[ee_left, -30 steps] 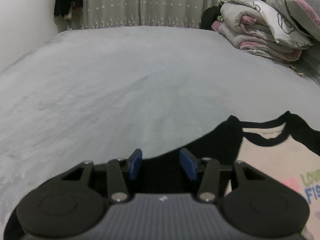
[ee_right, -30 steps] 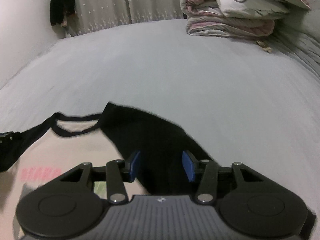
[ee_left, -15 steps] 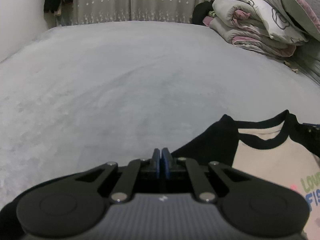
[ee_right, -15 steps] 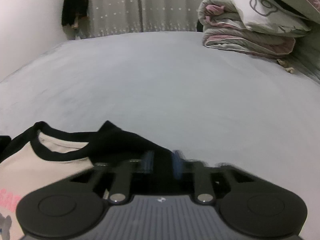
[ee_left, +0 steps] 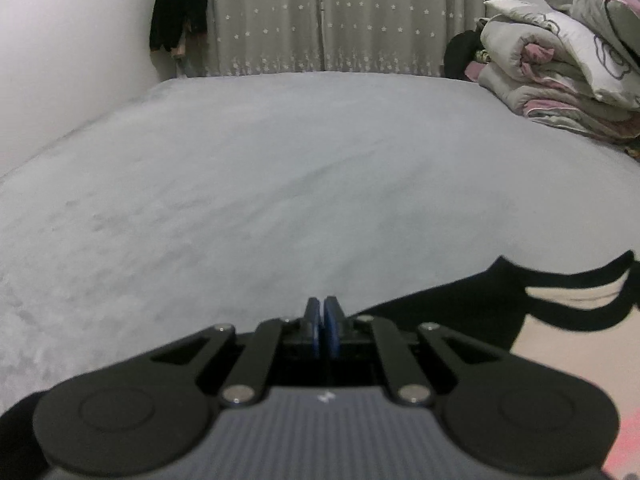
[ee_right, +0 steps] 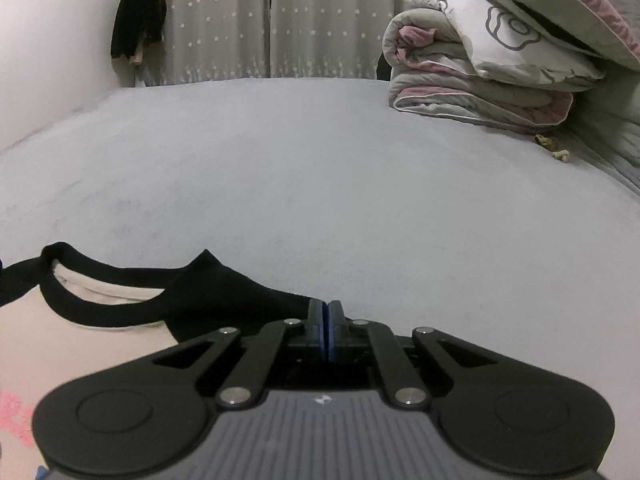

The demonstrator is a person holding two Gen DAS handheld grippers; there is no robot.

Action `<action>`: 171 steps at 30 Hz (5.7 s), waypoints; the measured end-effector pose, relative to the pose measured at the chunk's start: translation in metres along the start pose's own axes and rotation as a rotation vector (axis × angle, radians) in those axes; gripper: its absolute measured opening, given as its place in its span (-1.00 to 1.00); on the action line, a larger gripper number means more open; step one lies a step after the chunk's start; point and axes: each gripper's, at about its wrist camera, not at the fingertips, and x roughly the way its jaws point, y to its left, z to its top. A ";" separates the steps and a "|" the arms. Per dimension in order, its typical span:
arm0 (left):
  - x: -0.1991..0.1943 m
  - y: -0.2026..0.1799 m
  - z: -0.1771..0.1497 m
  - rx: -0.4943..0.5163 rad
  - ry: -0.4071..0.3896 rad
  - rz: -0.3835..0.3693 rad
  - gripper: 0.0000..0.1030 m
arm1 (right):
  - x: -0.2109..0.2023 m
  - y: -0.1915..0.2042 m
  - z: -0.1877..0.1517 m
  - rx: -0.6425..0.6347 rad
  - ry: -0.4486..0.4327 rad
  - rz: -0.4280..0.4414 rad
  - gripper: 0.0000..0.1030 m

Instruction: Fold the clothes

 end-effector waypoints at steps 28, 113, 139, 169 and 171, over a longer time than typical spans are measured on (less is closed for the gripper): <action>-0.008 -0.062 0.010 0.108 0.018 -0.166 -0.12 | -0.007 0.029 0.018 0.043 0.005 0.104 -0.36; -0.019 -0.203 -0.029 -0.106 -0.017 -0.522 0.52 | -0.152 -0.176 -0.079 0.183 0.325 0.137 -0.82; -0.011 -0.193 -0.024 -0.183 -0.006 -0.530 0.24 | -0.138 -0.162 -0.070 -0.284 0.077 -0.277 -0.84; -0.010 -0.195 -0.026 -0.166 -0.012 -0.527 0.27 | -0.081 -0.187 0.021 0.122 0.079 0.159 -0.19; -0.010 -0.194 -0.027 -0.167 -0.012 -0.528 0.27 | -0.060 -0.185 0.023 0.088 0.126 0.149 -0.20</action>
